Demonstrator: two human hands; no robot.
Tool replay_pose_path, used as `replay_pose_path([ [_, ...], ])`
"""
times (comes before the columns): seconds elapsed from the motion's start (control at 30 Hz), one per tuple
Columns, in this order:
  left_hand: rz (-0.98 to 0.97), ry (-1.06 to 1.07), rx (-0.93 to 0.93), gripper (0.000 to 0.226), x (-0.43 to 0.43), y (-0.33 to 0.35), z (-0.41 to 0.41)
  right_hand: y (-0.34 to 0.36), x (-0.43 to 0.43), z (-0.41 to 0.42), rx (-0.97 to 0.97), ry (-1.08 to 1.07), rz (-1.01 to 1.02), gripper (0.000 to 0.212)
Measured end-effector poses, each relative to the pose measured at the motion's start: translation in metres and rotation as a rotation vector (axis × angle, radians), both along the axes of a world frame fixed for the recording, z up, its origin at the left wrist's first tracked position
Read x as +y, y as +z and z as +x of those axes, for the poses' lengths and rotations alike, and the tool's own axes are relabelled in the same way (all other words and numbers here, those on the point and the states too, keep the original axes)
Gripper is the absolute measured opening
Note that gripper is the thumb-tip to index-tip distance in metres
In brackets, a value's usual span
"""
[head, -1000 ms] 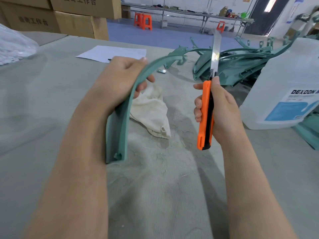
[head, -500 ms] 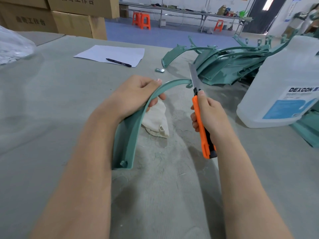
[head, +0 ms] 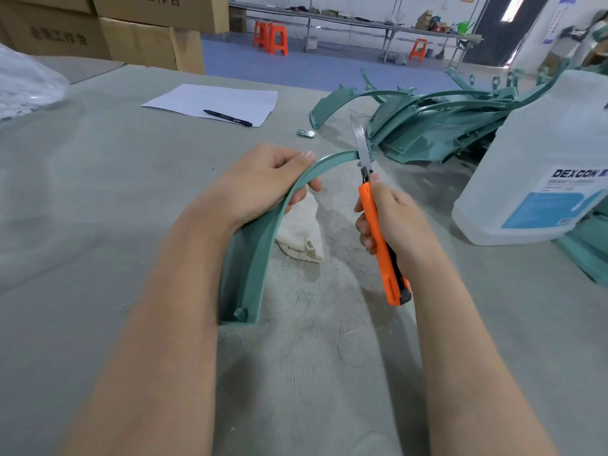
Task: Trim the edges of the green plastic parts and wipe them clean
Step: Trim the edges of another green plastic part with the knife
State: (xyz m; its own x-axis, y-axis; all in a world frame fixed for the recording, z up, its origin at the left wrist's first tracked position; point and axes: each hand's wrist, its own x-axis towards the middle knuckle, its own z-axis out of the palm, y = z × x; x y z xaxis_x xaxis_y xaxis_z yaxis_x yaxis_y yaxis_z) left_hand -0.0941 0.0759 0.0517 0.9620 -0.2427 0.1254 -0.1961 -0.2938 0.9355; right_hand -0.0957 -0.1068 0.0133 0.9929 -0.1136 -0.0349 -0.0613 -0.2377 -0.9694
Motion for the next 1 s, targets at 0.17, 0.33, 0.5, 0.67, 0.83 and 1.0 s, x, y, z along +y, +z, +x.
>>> replay_pose_path([
  [0.17, 0.006, 0.013, 0.003, 0.041, 0.001, -0.002, 0.004, 0.002, 0.001, -0.003, -0.013, 0.067, -0.019, 0.048],
  [0.33, 0.085, 0.061, -0.011, 0.041, -0.003, -0.008, 0.01, 0.005, 0.016, -0.008, -0.04, 0.241, -0.069, 0.048],
  [0.5, 0.091, 0.075, -0.003, 0.041, -0.003, -0.012, 0.014, 0.005, 0.019, -0.01, -0.083, 0.281, -0.103, 0.046],
  [0.67, 0.05, 0.1, 0.024, 0.037, 0.001, -0.013, 0.017, 0.004, 0.026, -0.012, -0.122, 0.358, -0.129, 0.045],
  [0.83, -0.018, 0.111, 0.012, 0.04, 0.005, -0.016, 0.022, 0.004, 0.031, -0.015, -0.138, 0.427, -0.12, 0.042],
  [1.0, -0.07, 0.115, 0.016, 0.041, 0.006, -0.017, 0.022, 0.003, 0.03, -0.016, -0.14, 0.48, -0.106, 0.041],
])
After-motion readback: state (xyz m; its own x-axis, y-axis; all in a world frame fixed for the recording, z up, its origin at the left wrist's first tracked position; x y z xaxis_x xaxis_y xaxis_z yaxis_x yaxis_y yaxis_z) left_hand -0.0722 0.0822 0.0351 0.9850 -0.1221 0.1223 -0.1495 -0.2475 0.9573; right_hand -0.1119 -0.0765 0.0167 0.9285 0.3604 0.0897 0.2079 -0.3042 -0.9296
